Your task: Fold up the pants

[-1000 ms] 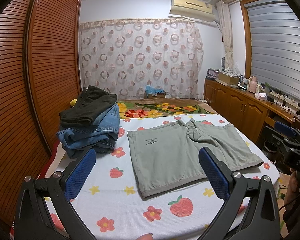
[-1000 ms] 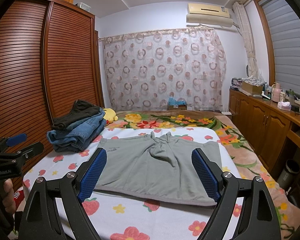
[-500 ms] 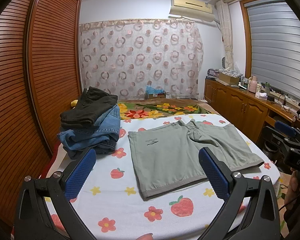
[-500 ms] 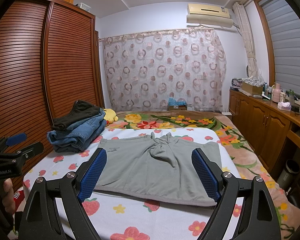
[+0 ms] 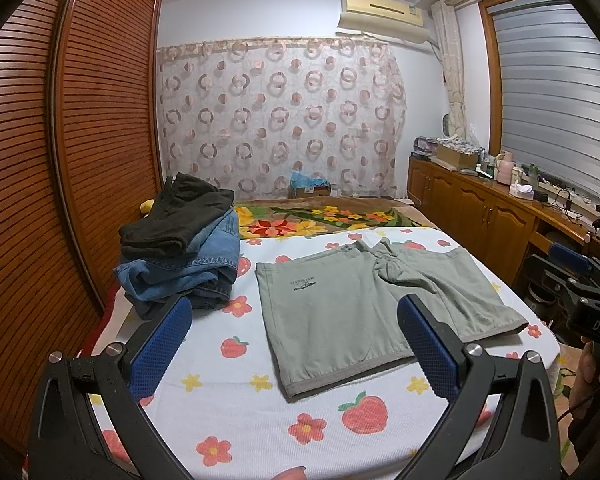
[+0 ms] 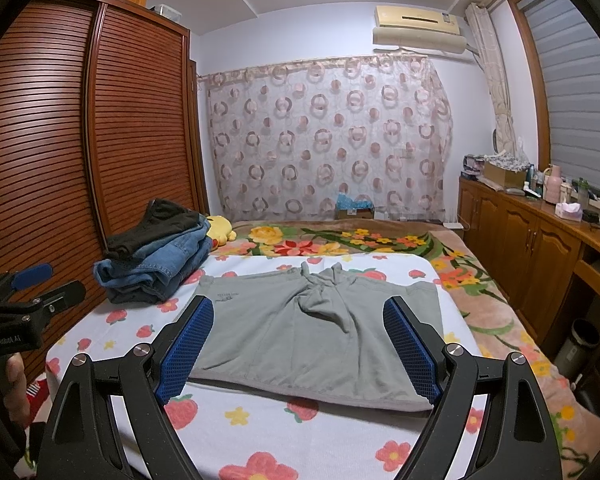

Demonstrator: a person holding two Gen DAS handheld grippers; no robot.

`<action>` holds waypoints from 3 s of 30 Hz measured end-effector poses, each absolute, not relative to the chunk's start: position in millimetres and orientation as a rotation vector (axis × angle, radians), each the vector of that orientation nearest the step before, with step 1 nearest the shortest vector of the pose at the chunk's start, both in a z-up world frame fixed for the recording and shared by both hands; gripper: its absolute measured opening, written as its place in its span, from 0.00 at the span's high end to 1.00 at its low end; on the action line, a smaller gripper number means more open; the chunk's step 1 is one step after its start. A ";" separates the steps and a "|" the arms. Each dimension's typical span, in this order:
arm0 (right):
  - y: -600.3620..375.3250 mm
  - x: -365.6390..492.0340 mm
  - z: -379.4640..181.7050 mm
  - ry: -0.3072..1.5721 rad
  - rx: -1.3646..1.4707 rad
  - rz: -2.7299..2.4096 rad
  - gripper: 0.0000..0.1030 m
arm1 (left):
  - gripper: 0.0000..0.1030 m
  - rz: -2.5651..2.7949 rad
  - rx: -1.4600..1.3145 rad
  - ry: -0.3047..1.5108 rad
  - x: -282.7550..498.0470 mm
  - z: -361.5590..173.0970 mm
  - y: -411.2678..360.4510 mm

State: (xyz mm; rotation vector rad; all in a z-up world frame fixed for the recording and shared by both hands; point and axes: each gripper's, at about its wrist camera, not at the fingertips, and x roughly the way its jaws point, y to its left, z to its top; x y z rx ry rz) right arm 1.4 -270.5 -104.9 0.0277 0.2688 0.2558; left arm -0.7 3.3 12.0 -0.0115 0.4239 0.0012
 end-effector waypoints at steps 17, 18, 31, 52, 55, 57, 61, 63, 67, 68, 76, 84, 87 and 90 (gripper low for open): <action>-277.3 14.3 -114.6 0.349 0.024 0.246 0.14 | 0.00 -0.040 -0.017 0.540 25.5 -10.7 9.7; -277.8 15.3 -115.1 0.356 0.024 0.243 0.14 | 0.00 -0.043 -0.017 0.542 24.4 -15.6 8.6; -288.7 33.1 -118.5 0.440 0.020 0.179 0.18 | 0.00 -0.069 -0.031 0.629 42.9 -54.9 15.4; -284.0 59.9 -103.0 0.603 0.058 0.107 0.43 | 0.00 -0.081 -0.021 0.759 72.6 -89.7 30.2; -281.8 63.8 -99.8 0.618 0.062 0.113 0.46 | 0.00 -0.093 -0.008 0.777 77.2 -92.5 26.4; -280.7 62.8 -99.7 0.633 0.069 0.118 0.50 | 0.00 -0.099 -0.001 0.792 80.5 -95.3 24.7; -280.3 54.1 -98.0 0.649 0.082 0.130 0.56 | 0.00 -0.098 0.011 0.810 84.5 -99.3 23.6; -281.8 52.5 -96.6 0.650 0.084 0.136 0.67 | 0.00 -0.095 0.016 0.820 85.7 -102.3 23.9; -284.1 55.3 -92.7 0.655 0.092 0.166 0.84 | 0.00 -0.100 0.012 0.852 87.7 -109.7 26.5; -289.9 63.6 -93.7 0.651 0.091 0.168 0.87 | 0.00 -0.101 0.008 0.859 87.9 -111.8 27.4; -288.7 71.0 -79.1 0.587 0.070 0.241 0.93 | 0.00 -0.099 0.015 0.849 85.5 -112.9 28.9; -260.9 79.4 -65.7 0.535 0.056 0.366 0.94 | 0.00 -0.103 -0.021 0.816 82.4 -104.6 33.6; -245.3 84.7 -63.1 0.527 0.042 0.422 0.94 | 0.00 -0.099 -0.015 0.796 79.0 -97.7 35.2; -226.5 87.0 -63.0 0.523 0.022 0.486 0.94 | 0.00 -0.096 -0.018 0.782 78.2 -93.5 38.7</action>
